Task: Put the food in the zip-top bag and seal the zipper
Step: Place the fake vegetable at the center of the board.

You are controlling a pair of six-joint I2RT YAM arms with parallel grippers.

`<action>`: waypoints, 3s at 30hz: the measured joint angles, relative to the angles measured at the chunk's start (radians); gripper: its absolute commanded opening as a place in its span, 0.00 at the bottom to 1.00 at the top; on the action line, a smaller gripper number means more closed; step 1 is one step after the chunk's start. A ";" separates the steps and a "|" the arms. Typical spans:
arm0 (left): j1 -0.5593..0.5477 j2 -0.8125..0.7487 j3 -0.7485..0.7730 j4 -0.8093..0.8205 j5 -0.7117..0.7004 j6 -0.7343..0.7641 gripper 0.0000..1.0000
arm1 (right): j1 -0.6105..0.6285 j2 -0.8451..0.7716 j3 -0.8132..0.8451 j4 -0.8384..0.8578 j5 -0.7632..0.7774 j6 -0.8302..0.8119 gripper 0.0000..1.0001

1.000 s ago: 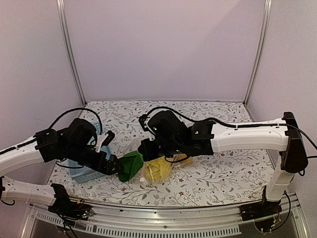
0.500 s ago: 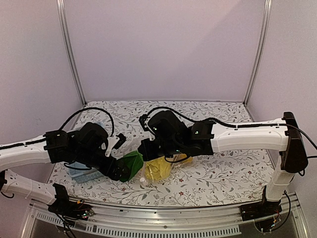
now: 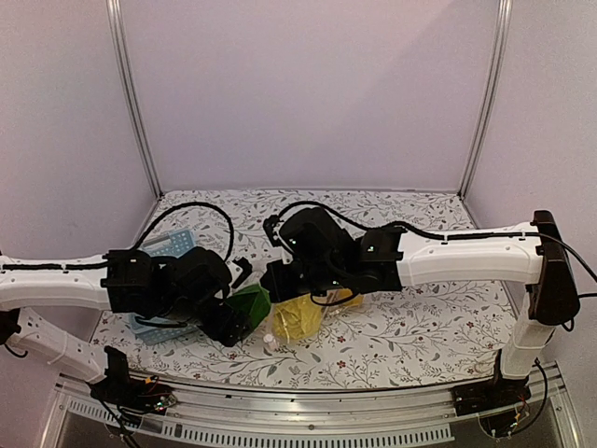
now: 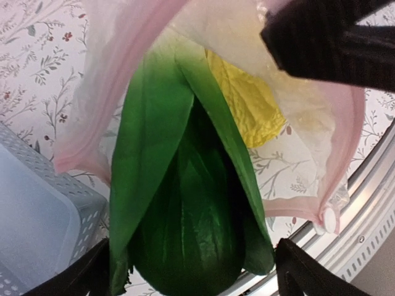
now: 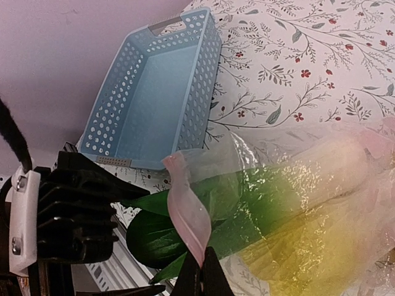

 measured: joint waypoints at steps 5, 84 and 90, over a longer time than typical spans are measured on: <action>-0.016 0.025 0.027 -0.039 -0.085 -0.013 0.63 | -0.001 0.000 -0.008 0.006 0.000 0.001 0.00; 0.042 0.250 0.047 0.468 -0.276 0.306 0.09 | -0.019 -0.147 -0.048 -0.010 -0.084 -0.048 0.00; 0.042 0.207 0.050 0.451 -0.275 0.309 0.48 | -0.027 -0.154 -0.049 -0.010 -0.040 -0.029 0.00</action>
